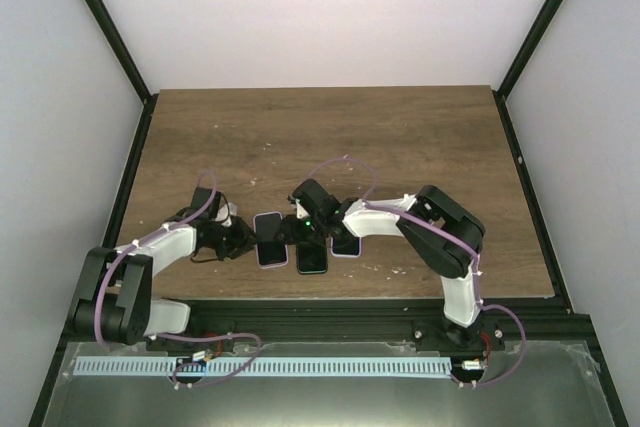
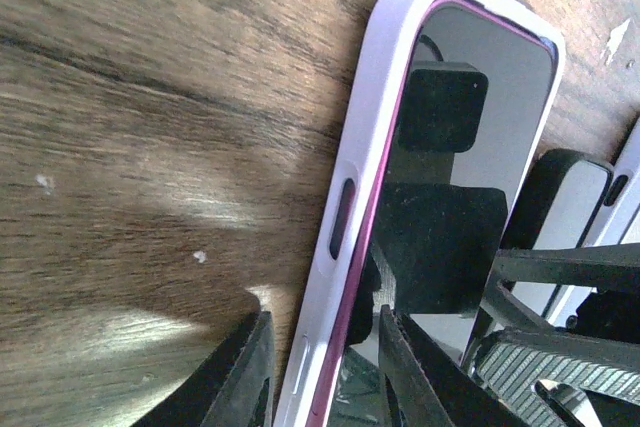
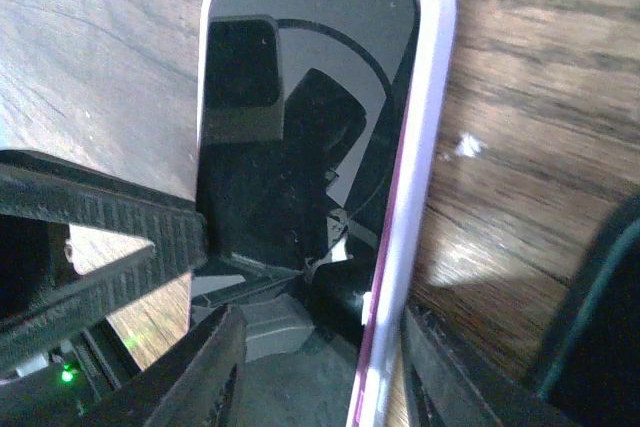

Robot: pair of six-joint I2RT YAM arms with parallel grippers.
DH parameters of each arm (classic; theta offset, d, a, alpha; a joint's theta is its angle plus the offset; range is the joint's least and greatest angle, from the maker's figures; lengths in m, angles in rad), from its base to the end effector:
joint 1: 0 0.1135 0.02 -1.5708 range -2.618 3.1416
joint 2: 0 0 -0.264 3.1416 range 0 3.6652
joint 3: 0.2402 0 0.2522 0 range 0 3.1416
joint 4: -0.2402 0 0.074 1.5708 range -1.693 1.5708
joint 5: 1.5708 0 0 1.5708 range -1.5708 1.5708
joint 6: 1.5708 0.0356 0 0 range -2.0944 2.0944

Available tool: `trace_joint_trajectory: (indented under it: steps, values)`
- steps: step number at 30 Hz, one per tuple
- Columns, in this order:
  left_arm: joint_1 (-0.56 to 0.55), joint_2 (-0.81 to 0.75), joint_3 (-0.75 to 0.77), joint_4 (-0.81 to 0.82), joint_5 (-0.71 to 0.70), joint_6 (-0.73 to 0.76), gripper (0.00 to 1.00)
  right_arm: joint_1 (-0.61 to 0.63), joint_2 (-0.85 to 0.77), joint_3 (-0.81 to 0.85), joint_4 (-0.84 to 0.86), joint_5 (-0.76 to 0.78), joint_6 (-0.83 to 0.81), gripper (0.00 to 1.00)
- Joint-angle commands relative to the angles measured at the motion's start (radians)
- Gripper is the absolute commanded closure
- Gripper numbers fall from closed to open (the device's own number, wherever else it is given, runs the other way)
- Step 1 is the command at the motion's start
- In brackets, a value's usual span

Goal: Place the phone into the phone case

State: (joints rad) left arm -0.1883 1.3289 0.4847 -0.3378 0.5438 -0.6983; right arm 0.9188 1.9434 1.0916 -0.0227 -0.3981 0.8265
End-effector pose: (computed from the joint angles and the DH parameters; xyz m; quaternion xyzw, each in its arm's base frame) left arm 0.1969 -0.0563 0.1299 -0.1882 0.9276 -0.3178 0.0551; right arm 0.2263 0.3192 0.1326 -0.1099 0.9174 0.3757 0.0726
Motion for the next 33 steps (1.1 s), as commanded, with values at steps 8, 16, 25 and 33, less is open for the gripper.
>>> trace_joint_trajectory:
  steps: [8,16,25,33]
  values:
    - [0.027,0.020,0.008,0.015,0.000,0.013,0.71,-0.006,0.070,0.030,0.090,-0.100,0.071,0.54]
    - [0.049,0.008,-0.028,0.029,0.007,0.020,0.78,-0.024,0.030,-0.008,0.270,-0.223,0.175,0.54]
    - [0.130,-0.020,-0.073,0.079,0.104,-0.002,0.78,-0.023,0.019,-0.055,0.400,-0.279,0.243,0.53]
    - [0.134,-0.013,-0.102,0.112,0.138,-0.012,0.75,-0.023,0.009,-0.050,0.420,-0.278,0.263,0.52]
